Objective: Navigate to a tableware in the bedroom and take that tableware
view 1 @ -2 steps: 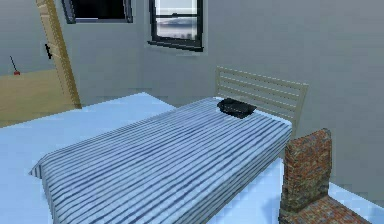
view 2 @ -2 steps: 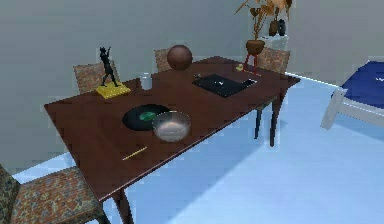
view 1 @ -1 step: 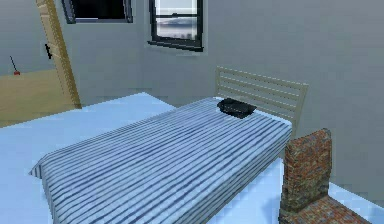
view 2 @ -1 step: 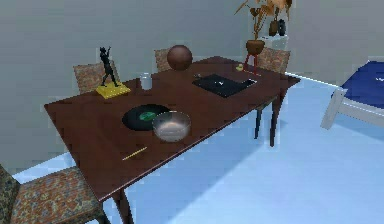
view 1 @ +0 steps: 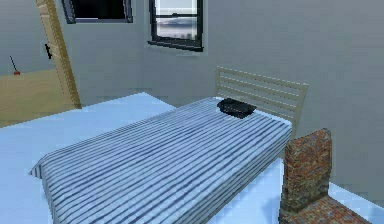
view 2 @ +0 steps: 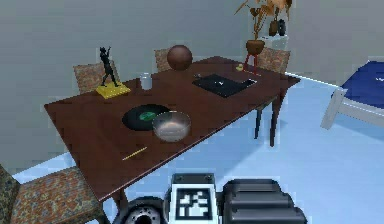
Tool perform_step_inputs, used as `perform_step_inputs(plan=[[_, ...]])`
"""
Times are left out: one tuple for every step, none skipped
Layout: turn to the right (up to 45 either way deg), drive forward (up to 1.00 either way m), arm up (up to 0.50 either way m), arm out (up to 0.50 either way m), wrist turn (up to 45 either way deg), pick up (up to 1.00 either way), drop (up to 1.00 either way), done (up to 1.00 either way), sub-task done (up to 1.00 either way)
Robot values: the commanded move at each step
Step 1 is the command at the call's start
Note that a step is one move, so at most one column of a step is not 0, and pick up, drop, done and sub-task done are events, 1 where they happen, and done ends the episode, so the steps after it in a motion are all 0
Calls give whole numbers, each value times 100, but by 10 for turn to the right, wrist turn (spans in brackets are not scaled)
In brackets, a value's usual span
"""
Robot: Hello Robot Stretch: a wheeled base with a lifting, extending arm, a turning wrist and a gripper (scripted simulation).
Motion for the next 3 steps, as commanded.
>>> perform_step_inputs(plan=[[0,0,0,48,0,0,0,0,0],[0,0,0,0,450,0,0,0,0],[0,0,0,0,450,0,0,0,0]])
